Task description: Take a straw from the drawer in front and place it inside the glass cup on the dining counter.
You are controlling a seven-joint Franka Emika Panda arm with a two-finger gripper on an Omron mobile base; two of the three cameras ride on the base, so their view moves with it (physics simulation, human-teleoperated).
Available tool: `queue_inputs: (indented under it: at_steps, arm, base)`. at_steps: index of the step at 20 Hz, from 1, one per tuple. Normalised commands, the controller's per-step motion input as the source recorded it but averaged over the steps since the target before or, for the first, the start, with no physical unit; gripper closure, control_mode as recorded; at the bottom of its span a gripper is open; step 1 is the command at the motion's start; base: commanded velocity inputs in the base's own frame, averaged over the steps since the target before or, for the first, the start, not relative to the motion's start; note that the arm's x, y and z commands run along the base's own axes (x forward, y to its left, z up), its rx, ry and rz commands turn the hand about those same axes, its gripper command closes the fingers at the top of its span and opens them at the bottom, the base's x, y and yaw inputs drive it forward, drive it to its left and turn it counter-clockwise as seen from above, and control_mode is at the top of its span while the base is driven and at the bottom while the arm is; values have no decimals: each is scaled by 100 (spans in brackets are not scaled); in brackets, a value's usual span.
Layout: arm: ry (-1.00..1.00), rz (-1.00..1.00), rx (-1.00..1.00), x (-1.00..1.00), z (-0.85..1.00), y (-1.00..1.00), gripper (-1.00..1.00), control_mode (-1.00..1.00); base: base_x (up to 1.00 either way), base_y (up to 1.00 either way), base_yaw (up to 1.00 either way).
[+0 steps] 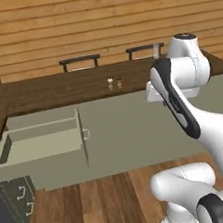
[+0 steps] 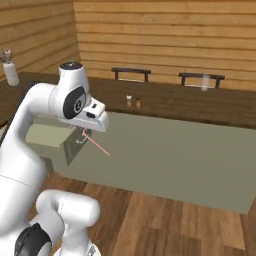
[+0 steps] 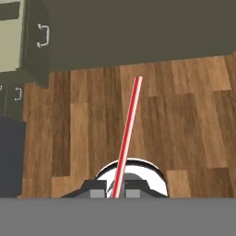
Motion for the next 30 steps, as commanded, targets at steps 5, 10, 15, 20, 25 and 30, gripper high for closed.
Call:
queue_inputs:
  at_steps: [5, 10, 15, 20, 25, 30]
  arm:
    - [0, 0, 0, 0, 0, 0, 100, 100]
    - [0, 0, 0, 0, 0, 0, 100, 100]
    - [0, 0, 0, 0, 0, 0, 100, 100]
    - [0, 0, 0, 0, 0, 0, 100, 100]
    - [0, 0, 0, 0, 0, 0, 100, 100]
    - [0, 0, 0, 0, 0, 0, 100, 100]
  base:
    - [58, -100, 5]
    - [64, -100, 9]
    - [51, -100, 7]
    - [27, -100, 2]
    - [25, -100, 2]
    - [48, -100, 7]
